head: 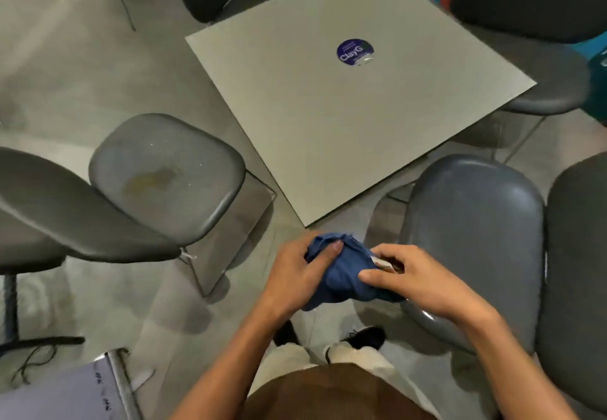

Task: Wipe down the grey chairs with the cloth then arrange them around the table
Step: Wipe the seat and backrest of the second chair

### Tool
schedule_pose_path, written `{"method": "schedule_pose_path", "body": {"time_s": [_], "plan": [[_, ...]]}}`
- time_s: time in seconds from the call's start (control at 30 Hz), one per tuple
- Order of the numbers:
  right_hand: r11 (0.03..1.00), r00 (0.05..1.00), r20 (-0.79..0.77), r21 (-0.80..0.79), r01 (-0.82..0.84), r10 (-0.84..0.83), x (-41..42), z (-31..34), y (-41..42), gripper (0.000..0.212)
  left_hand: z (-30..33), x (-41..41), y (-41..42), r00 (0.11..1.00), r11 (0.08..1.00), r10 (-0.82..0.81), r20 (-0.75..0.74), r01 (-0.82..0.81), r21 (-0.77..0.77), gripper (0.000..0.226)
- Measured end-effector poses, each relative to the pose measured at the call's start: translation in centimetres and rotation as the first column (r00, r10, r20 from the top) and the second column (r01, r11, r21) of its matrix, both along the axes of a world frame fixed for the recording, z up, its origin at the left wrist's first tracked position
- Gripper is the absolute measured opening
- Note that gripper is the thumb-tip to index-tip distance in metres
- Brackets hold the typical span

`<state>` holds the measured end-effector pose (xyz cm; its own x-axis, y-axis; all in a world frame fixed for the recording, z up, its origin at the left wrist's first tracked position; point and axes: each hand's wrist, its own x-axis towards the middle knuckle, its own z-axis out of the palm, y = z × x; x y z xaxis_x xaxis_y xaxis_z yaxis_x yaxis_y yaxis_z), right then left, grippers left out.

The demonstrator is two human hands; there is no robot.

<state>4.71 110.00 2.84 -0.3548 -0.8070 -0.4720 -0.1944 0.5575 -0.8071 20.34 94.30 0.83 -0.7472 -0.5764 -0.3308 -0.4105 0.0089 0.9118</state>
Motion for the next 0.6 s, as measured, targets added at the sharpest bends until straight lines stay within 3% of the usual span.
{"method": "schedule_pose_path", "body": {"time_s": [0.27,0.43,0.6], "plan": [[0.964,0.961,0.147,0.094,-0.249,0.234,6.9,-1.7,-10.8,0.012,-0.9,11.0,-7.6,0.981,0.966,0.191,-0.019,-0.191,-0.173,0.035],[0.931,0.934,0.142,0.116,-0.345,0.328,9.6,-1.7,-17.1,0.015,-0.8,16.2,-11.4,0.93,0.91,0.366,-0.044,-0.367,-0.192,0.016],[0.904,0.908,0.072,0.087,-0.417,0.412,10.3,-1.6,-22.4,0.017,-0.8,18.4,-14.4,0.851,0.833,0.521,-0.06,-0.523,-0.18,0.016]]}}
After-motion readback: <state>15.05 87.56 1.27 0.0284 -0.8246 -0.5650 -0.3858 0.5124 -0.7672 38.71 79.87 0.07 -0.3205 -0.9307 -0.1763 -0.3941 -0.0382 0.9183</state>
